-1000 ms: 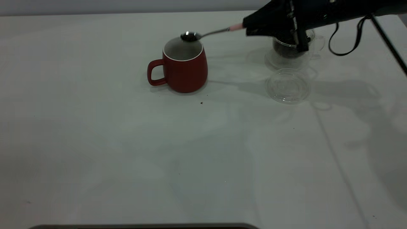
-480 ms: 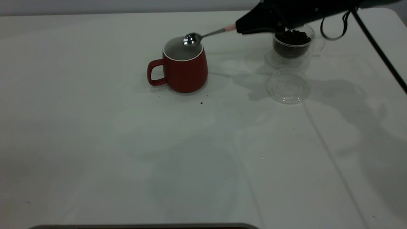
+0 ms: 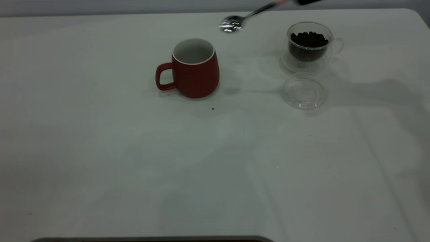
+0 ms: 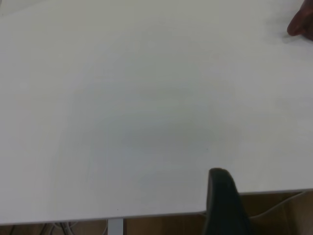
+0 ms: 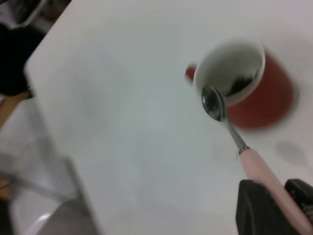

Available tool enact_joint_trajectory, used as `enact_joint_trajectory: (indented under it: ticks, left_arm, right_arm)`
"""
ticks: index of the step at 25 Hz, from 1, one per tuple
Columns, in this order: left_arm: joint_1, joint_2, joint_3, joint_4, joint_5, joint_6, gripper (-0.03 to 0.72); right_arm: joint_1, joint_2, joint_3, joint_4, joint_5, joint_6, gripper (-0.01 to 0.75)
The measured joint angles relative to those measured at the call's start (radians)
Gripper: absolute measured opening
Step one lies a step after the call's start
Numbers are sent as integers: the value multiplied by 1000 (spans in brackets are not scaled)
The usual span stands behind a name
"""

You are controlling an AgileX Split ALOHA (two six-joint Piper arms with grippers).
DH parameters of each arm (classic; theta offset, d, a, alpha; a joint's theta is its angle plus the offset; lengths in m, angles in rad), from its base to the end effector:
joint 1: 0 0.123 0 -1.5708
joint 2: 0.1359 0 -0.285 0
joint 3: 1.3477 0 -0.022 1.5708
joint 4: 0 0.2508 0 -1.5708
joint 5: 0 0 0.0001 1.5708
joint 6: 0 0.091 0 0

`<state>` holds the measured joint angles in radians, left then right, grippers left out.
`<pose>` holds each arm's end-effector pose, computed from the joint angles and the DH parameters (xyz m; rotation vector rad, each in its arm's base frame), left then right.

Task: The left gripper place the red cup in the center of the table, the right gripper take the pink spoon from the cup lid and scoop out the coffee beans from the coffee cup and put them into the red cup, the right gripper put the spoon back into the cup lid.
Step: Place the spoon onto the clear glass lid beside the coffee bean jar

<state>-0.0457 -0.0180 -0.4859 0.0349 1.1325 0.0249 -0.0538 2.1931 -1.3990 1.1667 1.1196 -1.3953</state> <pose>-0.0090 0.0033 0.2676 0.0713 2.1106 0.0298 0.4136 0.0532 0.1336 -0.7677 2.3045 1.1463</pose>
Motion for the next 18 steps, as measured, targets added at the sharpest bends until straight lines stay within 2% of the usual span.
enact_joint_trajectory:
  ticks: [5, 8, 12, 18]
  left_arm:
    - [0, 0, 0, 0, 0, 0, 493]
    - [0, 0, 0, 0, 0, 0, 493]
    - [0, 0, 0, 0, 0, 0, 493]
    - [0, 0, 0, 0, 0, 1, 493]
  right_arm:
    - [-170, 16, 0, -177, 38, 185, 101]
    - [-222, 49, 0, -223, 42, 231, 101]
    - [-237, 119, -1, -217, 31, 289, 101]
    - [-237, 216, -1, -153, -62, 316, 101]
